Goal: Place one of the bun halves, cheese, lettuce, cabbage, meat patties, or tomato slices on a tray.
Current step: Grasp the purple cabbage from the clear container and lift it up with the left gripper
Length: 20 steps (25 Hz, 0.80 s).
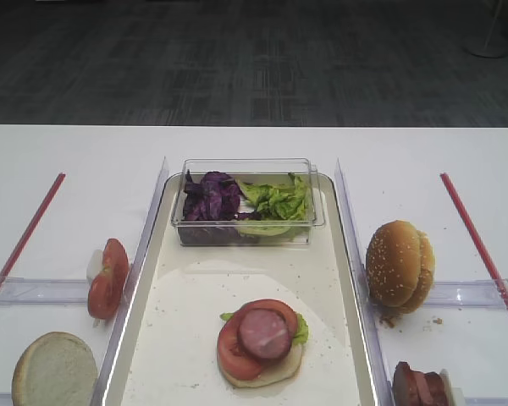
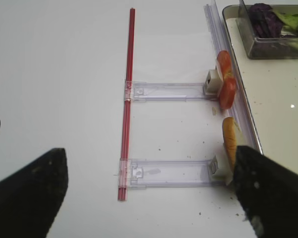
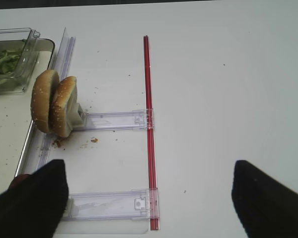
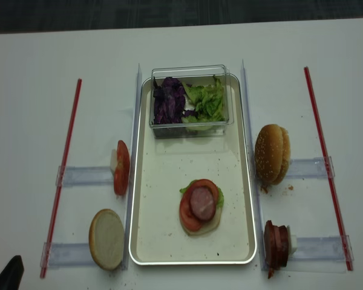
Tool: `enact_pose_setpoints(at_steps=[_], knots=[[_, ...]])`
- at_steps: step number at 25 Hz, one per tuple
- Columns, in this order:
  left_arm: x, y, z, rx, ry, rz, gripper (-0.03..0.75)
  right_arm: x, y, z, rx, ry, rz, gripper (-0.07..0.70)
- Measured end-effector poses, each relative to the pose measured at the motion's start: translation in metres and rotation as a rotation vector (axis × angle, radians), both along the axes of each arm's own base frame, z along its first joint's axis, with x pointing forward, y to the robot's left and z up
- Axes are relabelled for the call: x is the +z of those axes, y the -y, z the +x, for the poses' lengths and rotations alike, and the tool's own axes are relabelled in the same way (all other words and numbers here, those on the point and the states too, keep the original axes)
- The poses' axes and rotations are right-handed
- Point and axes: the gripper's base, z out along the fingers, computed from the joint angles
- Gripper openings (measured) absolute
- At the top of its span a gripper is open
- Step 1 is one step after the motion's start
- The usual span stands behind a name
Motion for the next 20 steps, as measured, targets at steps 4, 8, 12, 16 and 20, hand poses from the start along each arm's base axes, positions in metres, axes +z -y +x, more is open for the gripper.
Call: enact_pose_setpoints(at_steps=[4,8,12,16,20], knots=[[0.000,0.000,0.000,0.000,0.000,0.000,0.618,0.000,0.000,0.000,0.000,0.000,0.000,0.678],[0.000,0.000,0.000,0.000,0.000,0.000,0.618,0.000,0.000,0.000,0.000,0.000,0.000,0.678],[0.000,0.000,0.000,0.000,-0.002,0.000,0.618,0.000,0.000,0.000,0.000,0.000,0.000,0.678],[0.000,0.000,0.009,0.000,-0.091,-0.001,0.618,0.000,0.000,0.000,0.000,0.000,0.000,0.678],[0.000,0.000,0.029,0.000,-0.237,-0.001,0.618,0.000,0.000,0.000,0.000,0.000,0.000,0.678]])
